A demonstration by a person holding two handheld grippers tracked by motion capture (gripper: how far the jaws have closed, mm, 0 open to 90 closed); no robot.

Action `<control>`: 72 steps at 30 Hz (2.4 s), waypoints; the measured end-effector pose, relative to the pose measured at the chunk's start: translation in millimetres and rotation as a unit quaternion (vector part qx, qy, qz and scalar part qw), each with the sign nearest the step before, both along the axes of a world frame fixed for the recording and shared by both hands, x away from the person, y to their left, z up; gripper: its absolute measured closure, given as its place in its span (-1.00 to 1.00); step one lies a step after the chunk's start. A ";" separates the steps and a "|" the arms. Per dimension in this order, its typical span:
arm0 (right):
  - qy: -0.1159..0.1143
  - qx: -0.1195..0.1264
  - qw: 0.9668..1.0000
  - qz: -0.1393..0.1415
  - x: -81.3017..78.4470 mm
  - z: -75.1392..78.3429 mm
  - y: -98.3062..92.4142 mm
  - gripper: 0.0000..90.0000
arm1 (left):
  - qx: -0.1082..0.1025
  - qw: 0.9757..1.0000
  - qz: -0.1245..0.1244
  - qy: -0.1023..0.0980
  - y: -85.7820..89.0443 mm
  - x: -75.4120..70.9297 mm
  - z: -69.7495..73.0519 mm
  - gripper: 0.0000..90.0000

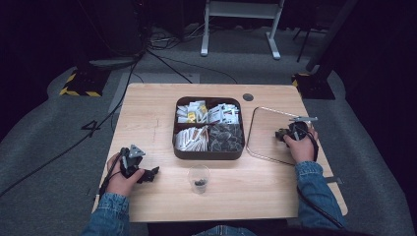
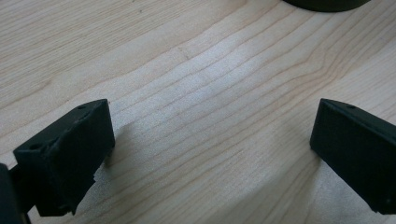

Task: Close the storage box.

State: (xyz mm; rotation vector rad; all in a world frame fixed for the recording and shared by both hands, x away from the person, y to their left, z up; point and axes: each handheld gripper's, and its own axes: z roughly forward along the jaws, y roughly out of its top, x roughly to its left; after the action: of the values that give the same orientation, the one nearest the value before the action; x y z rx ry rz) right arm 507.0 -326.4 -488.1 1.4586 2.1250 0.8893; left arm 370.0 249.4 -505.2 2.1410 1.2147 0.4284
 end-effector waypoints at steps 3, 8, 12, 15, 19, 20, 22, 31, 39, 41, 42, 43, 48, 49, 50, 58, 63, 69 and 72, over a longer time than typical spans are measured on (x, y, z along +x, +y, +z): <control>-0.002 -0.002 1.000 -0.002 -0.6 0.1 -0.2 0.29 | 0.000 1.000 0.000 0.000 0.0 0.0 0.0 -0.99; -0.010 -0.003 1.000 -0.001 -1.0 -0.7 0.3 0.30 | -0.001 1.000 0.000 0.000 -0.1 -0.1 -0.1 -0.99; -0.012 -0.001 1.000 0.000 -0.9 -0.8 0.0 0.30 | 0.000 1.000 0.000 0.000 0.0 0.0 0.0 -0.99; -0.012 0.003 1.000 0.001 -0.9 -0.9 -0.1 0.30 | -0.001 1.000 0.000 0.001 -0.1 -0.1 -0.1 -0.99; -0.021 0.009 1.000 0.004 -1.7 4.2 0.2 0.30 | -0.001 1.000 0.001 0.000 -0.1 0.0 -0.1 -0.99; -0.024 0.011 1.000 0.006 -2.0 6.2 0.4 0.30 | 0.000 1.000 0.000 0.001 0.0 0.0 0.0 -0.99; -0.026 0.013 1.000 0.008 -2.9 10.6 0.1 0.30 | 0.000 1.000 0.000 0.000 0.0 0.0 0.0 -0.99; -0.034 0.034 0.999 0.009 -7.7 28.7 -2.7 0.30 | 0.000 1.000 0.000 0.000 0.0 0.0 0.0 -0.99; -0.041 0.041 0.998 0.012 -11.1 41.0 -1.2 0.30 | -0.001 1.000 0.000 0.000 -0.1 0.0 -0.1 -0.99; -0.044 0.043 0.998 0.013 -12.4 44.8 -0.3 0.30 | 0.000 1.000 0.000 0.000 0.0 0.0 0.0 -0.99; -0.046 0.043 0.998 0.015 -12.9 46.6 0.1 0.30 | 0.000 1.000 0.000 0.000 0.0 0.0 0.0 -0.99; -0.047 0.044 0.998 0.016 -13.4 48.3 0.6 0.30 | -0.001 1.000 0.000 0.000 -0.1 0.0 -0.1 -0.99; -0.051 0.055 0.997 0.024 -15.4 54.9 2.2 0.30 | -0.001 1.000 0.000 0.000 -0.1 0.0 -0.1 -0.99; -0.052 0.056 0.997 0.026 -15.9 56.3 2.9 0.30 | 0.000 1.000 0.000 0.001 -0.1 0.0 0.0 -0.99; -0.052 0.057 0.997 0.026 -16.6 58.0 3.6 0.30 | 0.000 1.000 0.000 0.001 -0.1 -0.1 0.0 -0.99; -0.064 0.060 0.995 0.040 -20.3 72.4 11.6 0.30 | -0.002 1.000 0.004 0.001 -0.6 0.0 -0.1 -1.00; -0.068 0.062 0.994 0.052 -20.5 81.2 19.7 0.30 | 0.001 1.000 0.010 0.000 -2.0 1.0 0.2 -1.00; -0.074 0.064 0.993 0.070 -19.3 91.3 32.7 0.30 | 0.001 1.000 0.010 0.000 -2.0 0.8 0.1 -1.00; -0.073 0.068 0.992 0.081 -14.7 95.2 42.1 0.30 | 0.000 1.000 0.010 0.000 -2.0 0.7 0.0 -1.00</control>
State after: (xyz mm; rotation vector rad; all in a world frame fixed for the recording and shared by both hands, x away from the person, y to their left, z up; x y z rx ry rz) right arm 492.2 -284.2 -392.9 1.2546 2.1318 1.1829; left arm 370.8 247.4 -505.2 2.1313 1.2370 0.4370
